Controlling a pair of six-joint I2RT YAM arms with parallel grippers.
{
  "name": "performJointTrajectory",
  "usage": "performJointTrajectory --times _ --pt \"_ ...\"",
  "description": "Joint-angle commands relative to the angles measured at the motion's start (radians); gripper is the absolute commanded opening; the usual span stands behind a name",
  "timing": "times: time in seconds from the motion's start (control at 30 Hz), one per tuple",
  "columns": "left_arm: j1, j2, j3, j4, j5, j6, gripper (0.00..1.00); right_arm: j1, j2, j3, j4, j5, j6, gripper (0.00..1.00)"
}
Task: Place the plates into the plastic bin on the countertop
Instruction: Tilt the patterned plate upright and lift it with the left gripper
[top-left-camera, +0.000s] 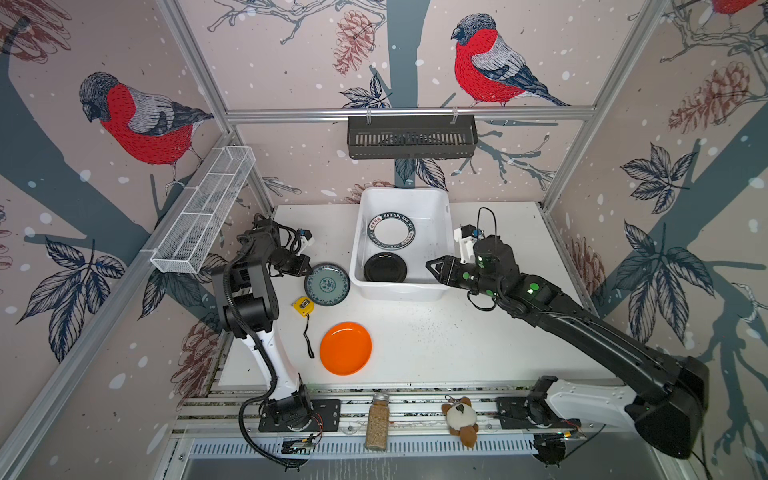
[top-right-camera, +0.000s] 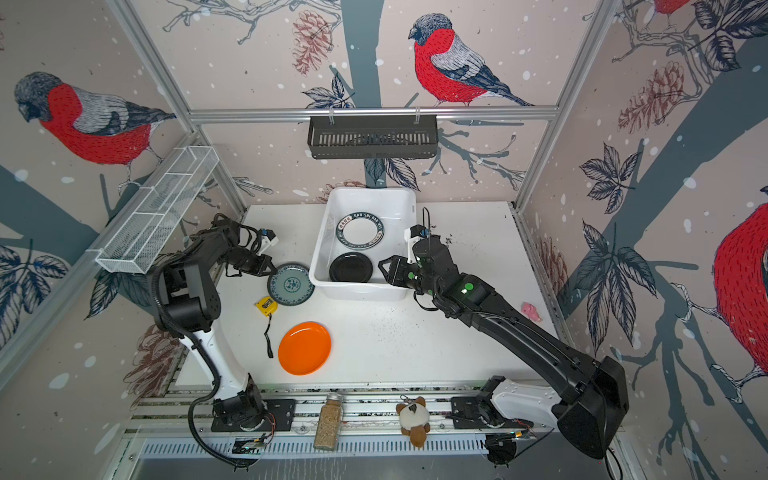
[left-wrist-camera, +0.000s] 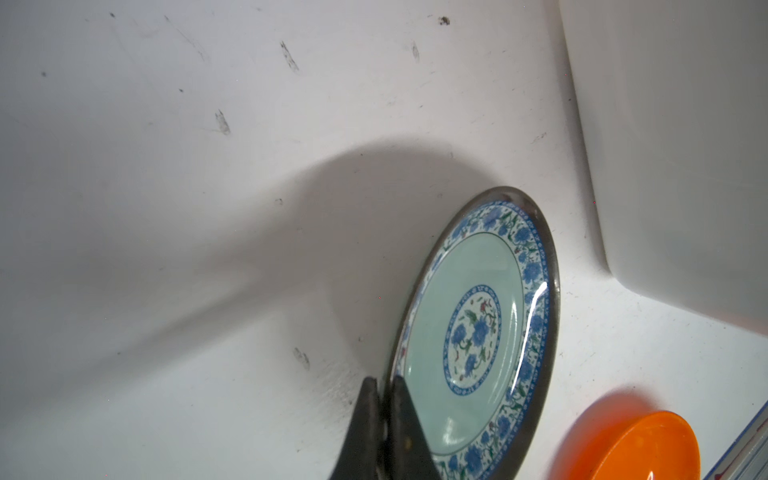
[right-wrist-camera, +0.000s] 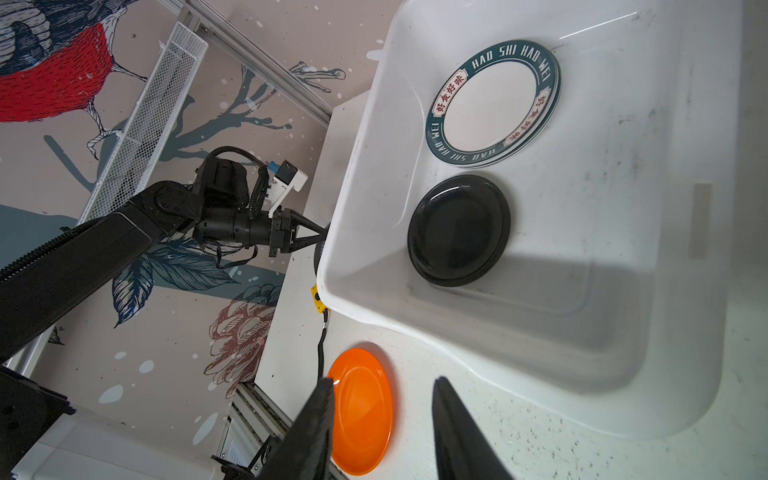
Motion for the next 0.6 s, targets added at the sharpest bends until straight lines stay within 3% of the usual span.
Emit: performJointTrajectory --times 0.0,0.57 --pt "0.002 -0.018 0.026 -0.032 -0.008 -0.019 0.00 0.002 0.003 0.010 0.034 -0.007 -0.002 0.41" --pt "0.004 -0.039 0.233 -0.106 0.000 -0.129 0.00 0.001 0.012 0.029 0.023 -0.012 -0.014 0.41"
